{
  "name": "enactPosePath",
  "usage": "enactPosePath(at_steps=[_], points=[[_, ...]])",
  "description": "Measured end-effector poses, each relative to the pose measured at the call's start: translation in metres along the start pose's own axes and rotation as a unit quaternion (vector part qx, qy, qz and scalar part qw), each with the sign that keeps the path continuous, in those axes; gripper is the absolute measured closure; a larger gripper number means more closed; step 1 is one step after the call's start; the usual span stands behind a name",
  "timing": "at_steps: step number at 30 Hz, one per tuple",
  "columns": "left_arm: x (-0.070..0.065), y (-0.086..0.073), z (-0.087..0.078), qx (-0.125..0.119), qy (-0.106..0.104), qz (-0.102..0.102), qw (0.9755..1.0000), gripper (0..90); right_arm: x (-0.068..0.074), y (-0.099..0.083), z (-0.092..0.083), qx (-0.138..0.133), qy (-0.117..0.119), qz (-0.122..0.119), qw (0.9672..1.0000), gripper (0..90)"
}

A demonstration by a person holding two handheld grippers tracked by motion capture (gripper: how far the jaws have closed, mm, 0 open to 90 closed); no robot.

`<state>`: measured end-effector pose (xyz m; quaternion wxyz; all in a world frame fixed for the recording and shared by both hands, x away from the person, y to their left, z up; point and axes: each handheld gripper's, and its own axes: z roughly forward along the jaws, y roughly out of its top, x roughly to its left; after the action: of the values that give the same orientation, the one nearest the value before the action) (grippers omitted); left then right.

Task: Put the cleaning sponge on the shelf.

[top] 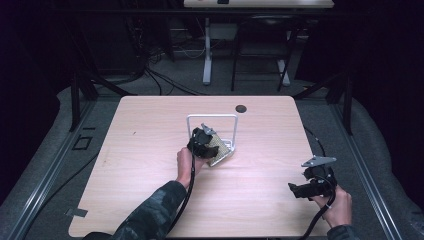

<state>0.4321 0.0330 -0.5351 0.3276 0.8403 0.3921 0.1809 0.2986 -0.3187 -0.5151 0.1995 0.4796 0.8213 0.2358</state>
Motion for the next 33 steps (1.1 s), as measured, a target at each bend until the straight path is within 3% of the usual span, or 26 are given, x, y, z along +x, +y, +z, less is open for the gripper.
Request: enactPosePath(at_steps=[6,17,25,33], points=[[-0.003,0.005,-0.016,-0.012,-0.013,0.012,0.9998,34.1,-0.001,0.000,-0.001,0.001,-0.002,-0.001,1.0000,6.6],[-0.008,0.011,-0.048,-0.011,-0.032,0.039,0.9986,20.5,-0.001,0.000,-0.001,0.001,0.000,0.002,1.0000,6.6],[-0.009,0.006,-0.071,-0.009,-0.045,0.055,0.9975,15.0,0.000,0.000,-0.002,0.000,-0.003,0.001,1.0000,6.6],[0.002,-0.007,-0.091,-0.002,-0.043,0.058,0.9974,10.2,0.000,-0.001,-0.002,0.002,-0.002,0.002,1.0000,6.5]])
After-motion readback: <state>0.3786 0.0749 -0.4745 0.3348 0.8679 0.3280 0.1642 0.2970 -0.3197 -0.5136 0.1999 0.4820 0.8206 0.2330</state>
